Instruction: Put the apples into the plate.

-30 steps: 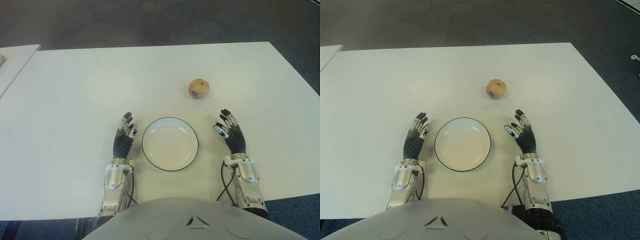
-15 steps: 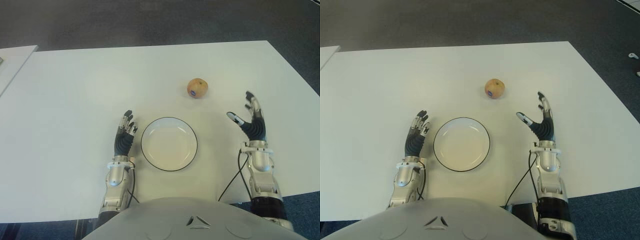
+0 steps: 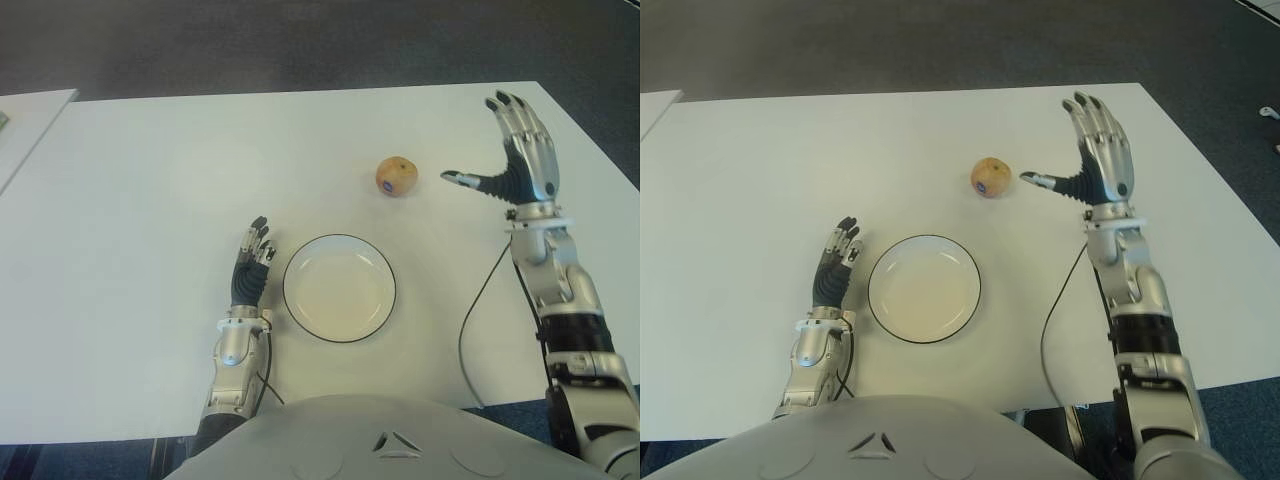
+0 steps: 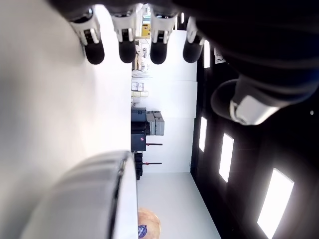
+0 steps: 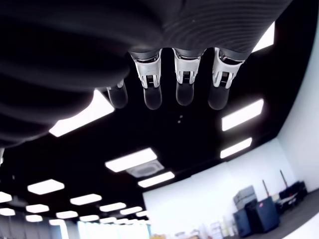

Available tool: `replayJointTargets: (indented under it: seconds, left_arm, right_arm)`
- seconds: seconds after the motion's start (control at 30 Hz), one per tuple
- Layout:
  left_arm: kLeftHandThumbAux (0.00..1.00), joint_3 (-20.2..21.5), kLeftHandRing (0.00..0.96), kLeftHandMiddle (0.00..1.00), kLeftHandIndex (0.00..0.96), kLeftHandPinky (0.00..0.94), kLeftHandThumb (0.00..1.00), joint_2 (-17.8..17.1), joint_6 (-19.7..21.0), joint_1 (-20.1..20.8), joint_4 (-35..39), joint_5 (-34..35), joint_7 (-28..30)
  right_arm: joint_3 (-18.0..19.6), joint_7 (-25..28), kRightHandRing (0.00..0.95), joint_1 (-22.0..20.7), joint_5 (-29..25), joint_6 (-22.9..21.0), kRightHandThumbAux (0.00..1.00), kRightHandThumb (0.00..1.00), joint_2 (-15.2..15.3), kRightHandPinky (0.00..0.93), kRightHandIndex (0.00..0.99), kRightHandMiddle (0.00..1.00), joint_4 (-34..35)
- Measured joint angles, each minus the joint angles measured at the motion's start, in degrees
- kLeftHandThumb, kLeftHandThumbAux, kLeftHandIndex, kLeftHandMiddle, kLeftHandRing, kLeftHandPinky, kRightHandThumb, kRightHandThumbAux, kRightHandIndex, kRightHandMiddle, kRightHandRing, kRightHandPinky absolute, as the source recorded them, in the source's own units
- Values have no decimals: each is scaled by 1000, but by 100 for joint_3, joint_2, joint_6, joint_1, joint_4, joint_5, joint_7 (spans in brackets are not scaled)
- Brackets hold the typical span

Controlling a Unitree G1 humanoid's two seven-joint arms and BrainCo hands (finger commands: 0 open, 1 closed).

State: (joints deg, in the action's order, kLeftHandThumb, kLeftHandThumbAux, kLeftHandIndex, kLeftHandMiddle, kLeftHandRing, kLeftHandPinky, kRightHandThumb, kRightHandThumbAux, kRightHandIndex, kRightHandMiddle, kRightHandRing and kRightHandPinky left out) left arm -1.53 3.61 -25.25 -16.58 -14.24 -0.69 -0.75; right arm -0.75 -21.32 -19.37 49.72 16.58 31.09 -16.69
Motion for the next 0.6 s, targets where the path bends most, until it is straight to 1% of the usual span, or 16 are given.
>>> replayJointTargets:
  seconds: [0.13,0.33,0.5,0.6]
  left_arm:
    - [410,0,0,0,20,0,89,0,-26,23,-25,-46,-11]
    - [418,-2,0,0,23,0,90,0,-122,50,-69,-52,-11]
    - [413,12,0,0,24,0,88,0,-218,58,-110,-53,-11]
    - [412,18,0,0,21,0,86,0,-237,63,-119,-54,-11]
  right_arm:
    - [-436,143,0,-745,157,-241,299,351,1,0,1,0,-680]
    - [-960,160,0,-1727,179,-279,254,350,-64,0,0,0,-1870]
    - [-1394,60,0,-2407,192,-283,226,314,-161,0,0,0,-2931]
    - [-1602,-47,0,-2645,191,-302,216,306,-243,0,0,0,-3382]
